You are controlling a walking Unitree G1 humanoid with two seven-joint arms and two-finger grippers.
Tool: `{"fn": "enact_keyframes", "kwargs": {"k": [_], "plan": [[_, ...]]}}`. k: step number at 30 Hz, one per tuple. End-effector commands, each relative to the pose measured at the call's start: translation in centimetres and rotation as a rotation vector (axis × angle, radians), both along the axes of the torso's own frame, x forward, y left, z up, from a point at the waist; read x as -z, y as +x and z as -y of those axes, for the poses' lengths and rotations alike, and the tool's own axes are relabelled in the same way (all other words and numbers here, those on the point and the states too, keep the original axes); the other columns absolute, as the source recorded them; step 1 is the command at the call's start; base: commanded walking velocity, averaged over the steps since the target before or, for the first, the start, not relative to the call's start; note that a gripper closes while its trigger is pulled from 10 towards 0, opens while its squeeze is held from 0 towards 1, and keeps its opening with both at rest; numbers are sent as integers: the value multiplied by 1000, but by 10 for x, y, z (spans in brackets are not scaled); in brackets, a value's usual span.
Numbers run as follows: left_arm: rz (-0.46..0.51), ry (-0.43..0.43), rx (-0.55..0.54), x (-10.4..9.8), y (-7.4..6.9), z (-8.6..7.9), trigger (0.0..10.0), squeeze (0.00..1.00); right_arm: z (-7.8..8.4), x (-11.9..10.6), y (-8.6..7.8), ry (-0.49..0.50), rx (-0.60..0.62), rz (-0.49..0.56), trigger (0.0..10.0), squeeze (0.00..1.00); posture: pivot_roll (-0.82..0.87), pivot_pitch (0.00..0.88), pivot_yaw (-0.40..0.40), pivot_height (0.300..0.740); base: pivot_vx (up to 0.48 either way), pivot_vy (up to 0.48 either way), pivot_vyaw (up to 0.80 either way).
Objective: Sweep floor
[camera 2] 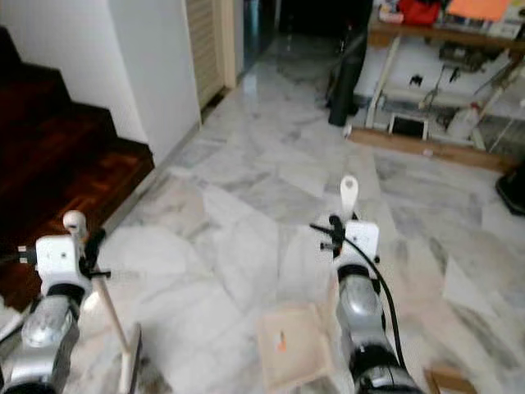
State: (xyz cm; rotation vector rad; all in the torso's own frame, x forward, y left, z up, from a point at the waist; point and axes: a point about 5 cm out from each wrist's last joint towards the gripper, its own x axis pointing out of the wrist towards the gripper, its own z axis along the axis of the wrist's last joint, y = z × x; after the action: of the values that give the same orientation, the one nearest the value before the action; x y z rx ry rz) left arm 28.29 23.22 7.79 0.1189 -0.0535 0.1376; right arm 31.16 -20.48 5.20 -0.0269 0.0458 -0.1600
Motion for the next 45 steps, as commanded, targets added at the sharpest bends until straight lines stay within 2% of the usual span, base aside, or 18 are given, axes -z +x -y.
{"fn": "enact_keyframes", "kwargs": {"k": [1, 45], "plan": [[47, 12, -9, -11, 3, -6, 10000, 0, -5, -15, 10, -4, -19, 65, 10000, 0, 60, 0, -13, 740, 386, 0, 0], [37, 12, 11, -10, 3, -2, 10000, 0, -4, -14, 7, -6, -31, 72, 10000, 0, 48, 0, -4, 740, 385, 0, 0]]}}
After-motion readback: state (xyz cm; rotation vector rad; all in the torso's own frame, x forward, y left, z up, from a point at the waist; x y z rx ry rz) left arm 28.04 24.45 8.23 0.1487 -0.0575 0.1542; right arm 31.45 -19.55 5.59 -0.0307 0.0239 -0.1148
